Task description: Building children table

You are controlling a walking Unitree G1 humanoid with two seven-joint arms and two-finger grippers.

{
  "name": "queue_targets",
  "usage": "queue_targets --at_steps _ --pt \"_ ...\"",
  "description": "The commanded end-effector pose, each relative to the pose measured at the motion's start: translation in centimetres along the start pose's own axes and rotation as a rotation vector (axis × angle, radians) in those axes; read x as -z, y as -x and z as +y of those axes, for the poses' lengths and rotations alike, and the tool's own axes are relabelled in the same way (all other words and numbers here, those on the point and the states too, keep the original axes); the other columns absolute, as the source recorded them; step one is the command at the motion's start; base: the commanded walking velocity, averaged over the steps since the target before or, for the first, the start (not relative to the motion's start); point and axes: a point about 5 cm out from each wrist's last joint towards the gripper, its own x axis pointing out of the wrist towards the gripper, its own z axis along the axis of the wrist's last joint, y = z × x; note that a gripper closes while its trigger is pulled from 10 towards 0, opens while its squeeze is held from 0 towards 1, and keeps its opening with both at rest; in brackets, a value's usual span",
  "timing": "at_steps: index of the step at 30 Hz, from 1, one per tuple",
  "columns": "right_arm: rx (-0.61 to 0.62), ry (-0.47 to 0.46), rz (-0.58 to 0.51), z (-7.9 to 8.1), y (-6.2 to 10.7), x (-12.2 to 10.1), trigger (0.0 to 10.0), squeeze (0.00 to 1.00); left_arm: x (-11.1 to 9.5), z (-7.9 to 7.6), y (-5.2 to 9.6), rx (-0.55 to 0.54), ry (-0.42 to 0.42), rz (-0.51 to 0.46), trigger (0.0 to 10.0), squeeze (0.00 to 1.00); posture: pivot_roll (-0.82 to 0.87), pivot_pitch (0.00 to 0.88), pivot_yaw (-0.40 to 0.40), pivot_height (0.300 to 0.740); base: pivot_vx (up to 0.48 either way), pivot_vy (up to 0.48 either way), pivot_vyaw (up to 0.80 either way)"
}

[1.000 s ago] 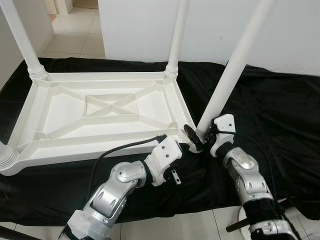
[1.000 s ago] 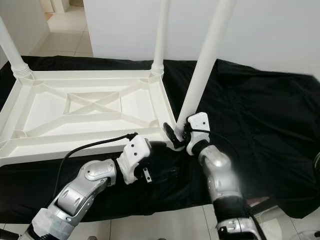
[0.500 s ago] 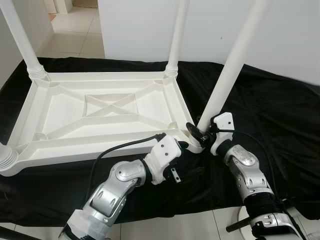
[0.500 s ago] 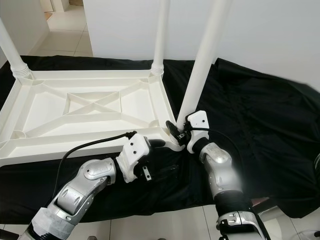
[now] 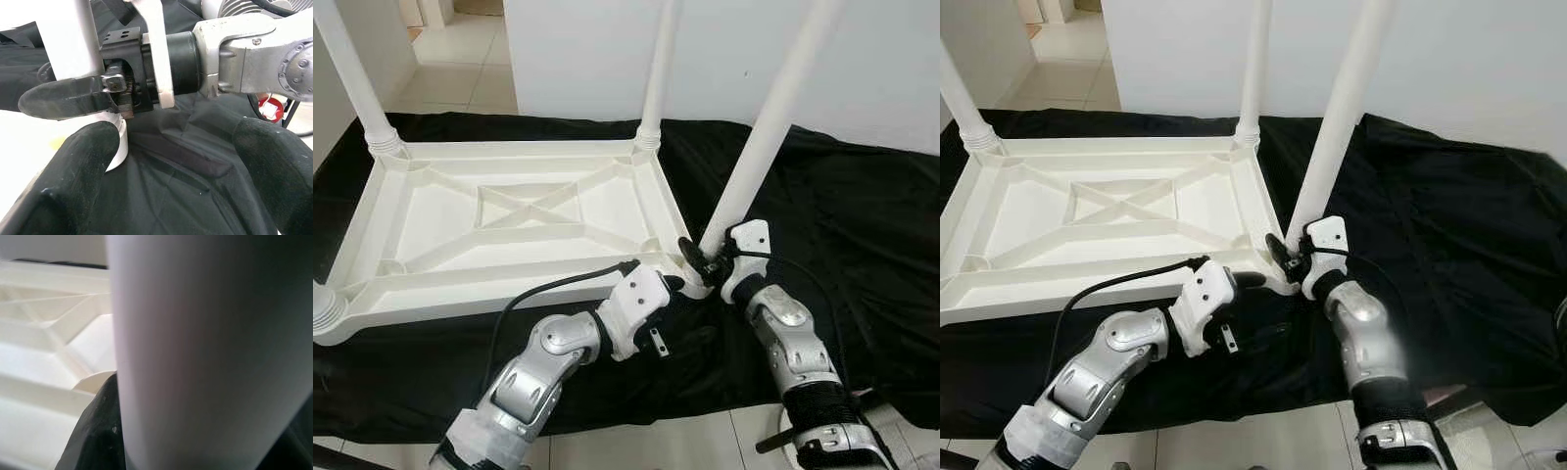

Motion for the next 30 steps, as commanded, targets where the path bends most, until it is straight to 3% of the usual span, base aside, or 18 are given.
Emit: queue_targets --at_steps 1,6,8,9,14,18,25,26,27,30 --pt "0.093 -0.032 0.043 -0.5 0.4 0.7 10.0 0.00 0.0 -0.1 -0.3 0.010 -0.006 0.007 10.0 0.00 -0.06 0.087 -0.070 0.740 0.000 0.000 0.00" --pt "0.234 -0.064 0.050 0.2 0.7 0.7 10.0 0.00 0.0 -0.1 -0.2 0.010 -0.006 0.008 10.0 0.00 -0.06 0.086 -0.067 0.740 0.000 0.000 0.00" --pt "0.283 -0.059 0.043 0.9 0.8 0.6 10.0 0.00 0.0 -0.1 -0.2 0.011 -0.006 0.009 10.0 0.00 -0.06 0.085 -0.064 0.740 0.000 0.000 0.00" --pt "0.360 -0.116 0.040 2.2 0.9 0.6 10.0 0.00 0.1 -0.1 -0.2 0.015 -0.006 0.010 10.0 0.00 -0.06 0.085 -0.063 0.740 0.000 0.000 0.00" --pt "0.483 -0.152 0.037 3.3 0.9 0.3 10.0 0.00 0.0 -0.1 -0.3 0.017 -0.007 0.007 10.0 0.00 -0.06 0.084 -0.064 0.740 0.000 0.000 0.00" --pt "0.465 -0.171 0.042 5.5 0.2 0.1 10.0 0.00 -0.1 -0.1 -0.3 0.019 -0.007 0.006 10.0 0.00 -0.06 0.083 -0.061 0.740 0.000 0.000 0.00" --pt "0.474 -0.156 0.043 5.0 0.3 -0.2 10.0 0.00 -0.1 -0.1 -0.3 0.020 -0.010 0.008 10.0 0.00 -0.06 0.080 -0.060 0.740 0.000 0.000 0.00" --pt "0.466 -0.174 0.038 5.1 0.4 -0.2 10.0 0.15 -0.1 0.0 -0.3 0.019 -0.011 0.008 10.0 0.00 -0.06 0.080 -0.061 0.740 0.000 0.000 0.00" --pt "0.464 -0.182 0.033 5.1 0.4 -0.4 10.0 1.00 -0.1 0.0 -0.3 0.018 -0.012 0.008 10.0 0.00 -0.06 0.080 -0.061 0.740 0.000 0.000 0.00" --pt "0.433 -0.203 0.004 5.2 0.4 -0.8 10.0 1.00 -0.1 0.0 -0.3 0.018 -0.011 0.007 10.0 0.00 -0.06 0.080 -0.062 0.740 0.000 0.000 0.00"
